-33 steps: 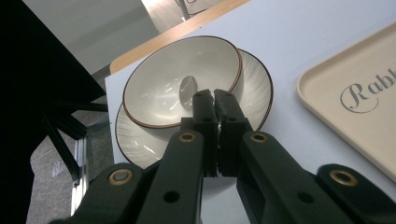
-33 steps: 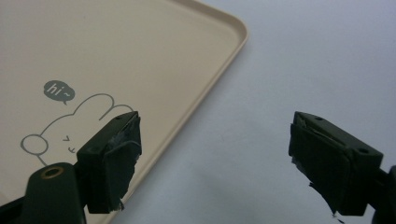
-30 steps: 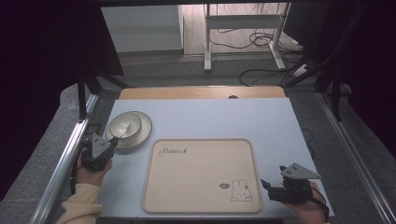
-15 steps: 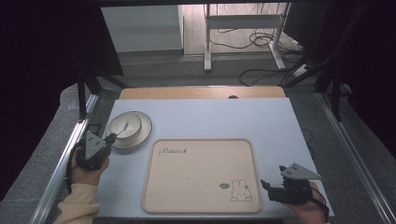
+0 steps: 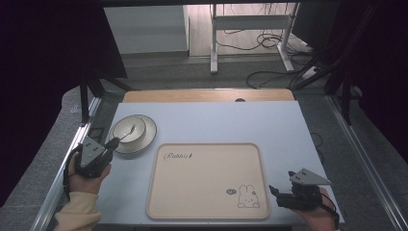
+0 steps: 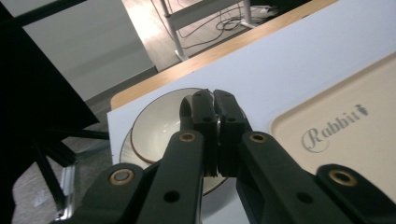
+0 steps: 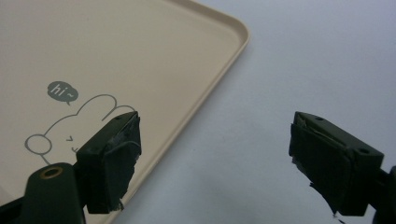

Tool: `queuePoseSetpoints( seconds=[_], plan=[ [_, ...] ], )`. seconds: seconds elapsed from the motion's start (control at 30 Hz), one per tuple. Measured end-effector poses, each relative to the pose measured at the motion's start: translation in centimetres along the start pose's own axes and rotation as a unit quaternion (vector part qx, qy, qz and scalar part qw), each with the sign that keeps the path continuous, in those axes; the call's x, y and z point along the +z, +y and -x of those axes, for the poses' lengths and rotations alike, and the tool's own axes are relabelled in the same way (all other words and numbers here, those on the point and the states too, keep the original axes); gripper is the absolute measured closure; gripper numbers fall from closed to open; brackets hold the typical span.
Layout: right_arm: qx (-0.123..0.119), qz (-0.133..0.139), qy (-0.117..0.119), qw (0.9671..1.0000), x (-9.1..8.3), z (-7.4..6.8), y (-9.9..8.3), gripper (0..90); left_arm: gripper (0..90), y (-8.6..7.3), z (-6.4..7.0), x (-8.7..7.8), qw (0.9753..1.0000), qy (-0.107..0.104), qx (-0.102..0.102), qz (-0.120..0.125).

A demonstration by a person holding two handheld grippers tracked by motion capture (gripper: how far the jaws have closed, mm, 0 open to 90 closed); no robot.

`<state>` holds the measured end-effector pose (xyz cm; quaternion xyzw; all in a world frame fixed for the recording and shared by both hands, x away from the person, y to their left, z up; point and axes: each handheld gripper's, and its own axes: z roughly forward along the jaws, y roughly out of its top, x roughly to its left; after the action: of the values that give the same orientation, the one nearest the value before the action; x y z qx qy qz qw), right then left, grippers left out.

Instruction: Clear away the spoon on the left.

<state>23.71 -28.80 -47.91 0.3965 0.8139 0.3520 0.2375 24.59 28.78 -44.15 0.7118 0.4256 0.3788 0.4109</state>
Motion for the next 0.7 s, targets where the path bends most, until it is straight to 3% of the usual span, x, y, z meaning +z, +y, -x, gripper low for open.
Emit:
queuePoseSetpoints(
  seconds=[0.7],
  plan=[
    [-0.002, 0.001, -0.002, 1.0000, -0.1, 0.0, 0.0, 16.9, 89.8, 1.2, 1.5, -0.9, 0.9995, -0.021, 0.017, 0.013]
  ],
)
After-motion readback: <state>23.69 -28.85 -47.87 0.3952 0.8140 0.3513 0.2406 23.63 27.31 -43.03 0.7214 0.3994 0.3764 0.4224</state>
